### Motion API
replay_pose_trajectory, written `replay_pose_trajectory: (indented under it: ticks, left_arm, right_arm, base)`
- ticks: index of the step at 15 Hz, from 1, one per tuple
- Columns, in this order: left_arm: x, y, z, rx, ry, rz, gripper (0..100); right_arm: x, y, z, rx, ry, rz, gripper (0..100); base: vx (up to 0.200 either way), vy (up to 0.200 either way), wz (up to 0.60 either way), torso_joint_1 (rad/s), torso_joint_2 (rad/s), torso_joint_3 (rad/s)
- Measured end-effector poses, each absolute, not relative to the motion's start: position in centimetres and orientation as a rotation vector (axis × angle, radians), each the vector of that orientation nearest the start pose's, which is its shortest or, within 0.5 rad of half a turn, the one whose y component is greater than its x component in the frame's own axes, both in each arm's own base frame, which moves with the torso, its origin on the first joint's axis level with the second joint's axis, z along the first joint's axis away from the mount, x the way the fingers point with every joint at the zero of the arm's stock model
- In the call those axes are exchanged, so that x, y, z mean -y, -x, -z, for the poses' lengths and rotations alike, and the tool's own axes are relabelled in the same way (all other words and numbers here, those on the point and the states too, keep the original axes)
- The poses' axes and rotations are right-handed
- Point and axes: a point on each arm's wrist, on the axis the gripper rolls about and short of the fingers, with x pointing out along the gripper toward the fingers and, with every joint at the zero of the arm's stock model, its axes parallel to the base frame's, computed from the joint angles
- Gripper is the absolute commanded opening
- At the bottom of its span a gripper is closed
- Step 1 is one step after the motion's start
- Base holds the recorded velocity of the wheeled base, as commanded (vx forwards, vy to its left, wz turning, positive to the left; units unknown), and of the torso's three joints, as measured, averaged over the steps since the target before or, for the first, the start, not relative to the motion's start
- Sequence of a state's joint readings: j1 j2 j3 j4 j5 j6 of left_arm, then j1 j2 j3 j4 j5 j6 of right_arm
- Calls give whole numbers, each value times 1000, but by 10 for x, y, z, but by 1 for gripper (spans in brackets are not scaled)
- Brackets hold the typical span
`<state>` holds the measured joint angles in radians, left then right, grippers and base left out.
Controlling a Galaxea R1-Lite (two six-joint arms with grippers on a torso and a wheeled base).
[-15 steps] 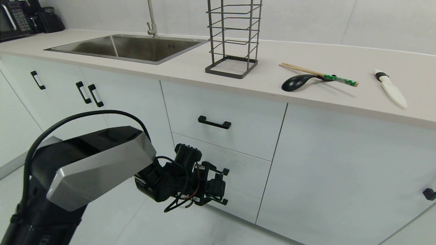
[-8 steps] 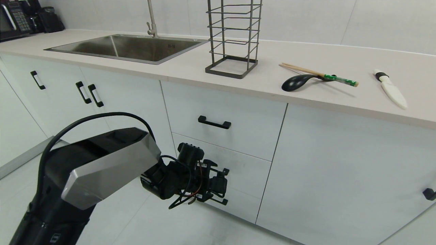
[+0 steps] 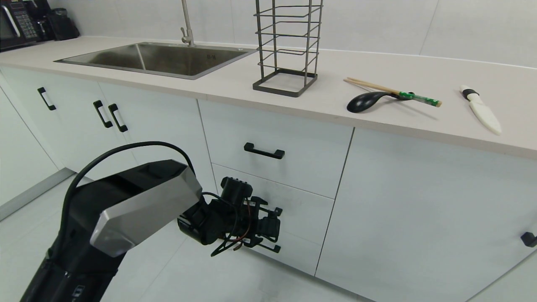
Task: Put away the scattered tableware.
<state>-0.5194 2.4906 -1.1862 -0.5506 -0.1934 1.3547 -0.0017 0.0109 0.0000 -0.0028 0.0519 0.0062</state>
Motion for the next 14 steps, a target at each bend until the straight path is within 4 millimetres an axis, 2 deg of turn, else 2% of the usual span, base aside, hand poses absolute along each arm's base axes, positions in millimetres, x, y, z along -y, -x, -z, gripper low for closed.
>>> replay_pose_trajectory:
  ticks: [6, 14]
  left_arm:
    - [222, -373, 47, -188, -1353, 1110, 100]
    - [222, -361, 57, -224, -1368, 1127, 100]
  right_arm:
    - [-1, 22, -76, -8, -6, -50, 0]
    - [-1, 22, -76, -8, -6, -50, 0]
  base:
    - [0, 0, 0, 0, 0, 0]
    - [0, 0, 0, 0, 0, 0]
